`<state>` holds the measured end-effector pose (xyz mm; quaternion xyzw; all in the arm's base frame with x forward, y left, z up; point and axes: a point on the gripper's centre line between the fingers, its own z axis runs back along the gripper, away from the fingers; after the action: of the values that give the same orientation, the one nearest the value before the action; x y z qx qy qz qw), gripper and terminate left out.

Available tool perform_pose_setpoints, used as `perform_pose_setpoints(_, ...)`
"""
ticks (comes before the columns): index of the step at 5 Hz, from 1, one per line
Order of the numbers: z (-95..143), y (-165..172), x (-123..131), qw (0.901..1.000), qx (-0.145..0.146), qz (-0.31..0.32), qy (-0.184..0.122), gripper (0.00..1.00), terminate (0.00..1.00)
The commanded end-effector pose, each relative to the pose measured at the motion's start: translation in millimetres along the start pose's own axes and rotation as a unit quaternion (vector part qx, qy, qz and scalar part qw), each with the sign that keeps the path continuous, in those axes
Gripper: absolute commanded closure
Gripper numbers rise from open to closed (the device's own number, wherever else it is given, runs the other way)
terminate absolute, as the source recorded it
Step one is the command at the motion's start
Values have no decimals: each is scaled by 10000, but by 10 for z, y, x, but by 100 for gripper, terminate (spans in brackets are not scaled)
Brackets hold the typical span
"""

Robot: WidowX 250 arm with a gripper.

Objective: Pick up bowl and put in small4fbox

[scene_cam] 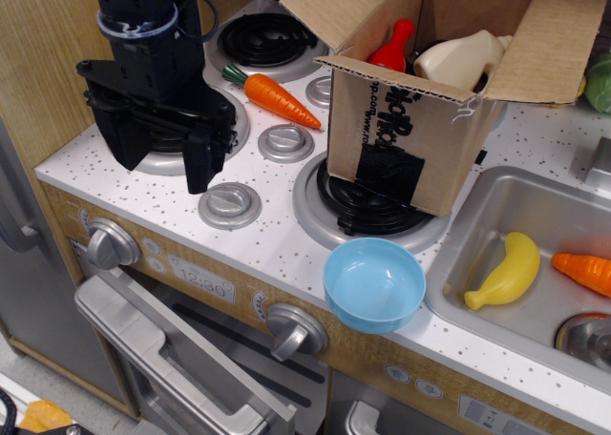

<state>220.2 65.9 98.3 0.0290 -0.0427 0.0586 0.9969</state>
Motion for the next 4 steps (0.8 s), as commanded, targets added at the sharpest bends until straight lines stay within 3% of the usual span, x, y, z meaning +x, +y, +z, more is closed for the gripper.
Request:
perform_pose_setpoints(1, 0, 0, 0, 10000, 0, 0, 0, 0, 0)
perform_pose_setpoints(2, -84, -214, 154, 9976, -119, 631, -249, 0, 0)
perform_pose_setpoints(4, -106, -826, 88, 9897, -569, 1297, -185, 0, 0)
